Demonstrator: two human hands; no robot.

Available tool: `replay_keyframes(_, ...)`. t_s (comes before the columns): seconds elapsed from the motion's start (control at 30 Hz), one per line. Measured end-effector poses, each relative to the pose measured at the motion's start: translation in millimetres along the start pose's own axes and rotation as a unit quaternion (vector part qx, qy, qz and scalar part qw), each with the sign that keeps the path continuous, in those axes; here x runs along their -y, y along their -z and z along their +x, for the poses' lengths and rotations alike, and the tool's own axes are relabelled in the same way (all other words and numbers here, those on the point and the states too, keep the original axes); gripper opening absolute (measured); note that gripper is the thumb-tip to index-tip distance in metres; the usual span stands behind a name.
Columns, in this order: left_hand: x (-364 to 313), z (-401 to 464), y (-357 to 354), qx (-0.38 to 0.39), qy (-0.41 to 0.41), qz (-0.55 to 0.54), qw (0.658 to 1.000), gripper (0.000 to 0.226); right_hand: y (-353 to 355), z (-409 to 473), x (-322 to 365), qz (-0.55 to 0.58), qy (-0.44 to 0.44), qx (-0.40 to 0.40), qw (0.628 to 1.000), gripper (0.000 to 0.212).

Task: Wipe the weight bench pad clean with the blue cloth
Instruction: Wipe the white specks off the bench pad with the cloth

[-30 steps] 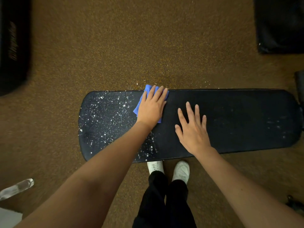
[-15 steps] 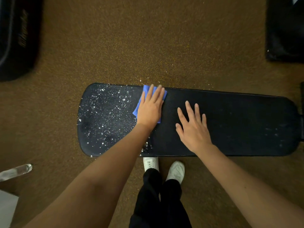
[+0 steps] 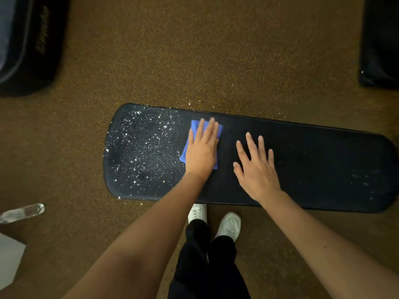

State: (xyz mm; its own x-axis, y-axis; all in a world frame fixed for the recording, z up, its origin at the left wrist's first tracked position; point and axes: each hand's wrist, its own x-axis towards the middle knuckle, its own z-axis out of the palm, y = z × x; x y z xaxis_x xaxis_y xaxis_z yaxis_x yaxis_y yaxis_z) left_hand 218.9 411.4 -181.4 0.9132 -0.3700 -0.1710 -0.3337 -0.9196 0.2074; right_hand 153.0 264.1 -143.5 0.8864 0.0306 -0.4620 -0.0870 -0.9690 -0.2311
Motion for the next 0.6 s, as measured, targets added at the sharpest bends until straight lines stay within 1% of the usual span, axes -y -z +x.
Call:
replay_keyframes(0.1,2,13,1,-0.02,0.133,-0.056,0.989,0.047,-3,-3,-5,0.0,0.014,-0.013,1.0,0.059)
replay_keyframes(0.2,-11,-5,-6,-0.049,0.189,-0.07,0.978,0.051,-5,-3,-5,-0.003,0.013,-0.014,1.0,0.06)
replay_keyframes(0.23,-18,-17,-8,-0.048,0.181,-0.069,0.98,0.05,-5,-3,-4,-0.002,0.01,-0.013,1.0,0.06)
replay_keyframes(0.3,-25,-41,-11,-0.025,0.109,-0.043,0.993,0.049,-6,-4,0,0.0,0.011,-0.014,1.0,0.061)
replay_keyframes(0.37,-11,-44,-10,-0.004,0.01,-0.005,1.0,0.049,-8,-6,3,0.0,0.019,-0.019,1.0,0.06)
replay_keyframes(0.4,-1,-40,-9,-0.003,-0.026,0.012,1.0,0.049,-9,-8,4,0.0,0.024,-0.02,1.0,0.06)
replay_keyframes(0.43,9,-34,-8,-0.005,-0.035,0.021,0.999,0.049,-10,-10,5,-0.001,0.027,-0.021,0.999,0.06)
replay_keyframes(0.47,16,-27,-5,-0.005,-0.014,0.017,1.0,0.048,-11,-11,5,-0.001,0.029,-0.022,0.999,0.06)
replay_keyframes(0.57,17,-16,-2,-0.038,0.138,-0.049,0.989,0.048,-12,-14,2,-0.005,0.025,-0.02,0.999,0.06)
replay_keyframes(0.6,11,-19,-2,-0.05,0.169,-0.065,0.982,0.049,-12,-14,1,-0.01,0.023,-0.015,1.0,0.061)
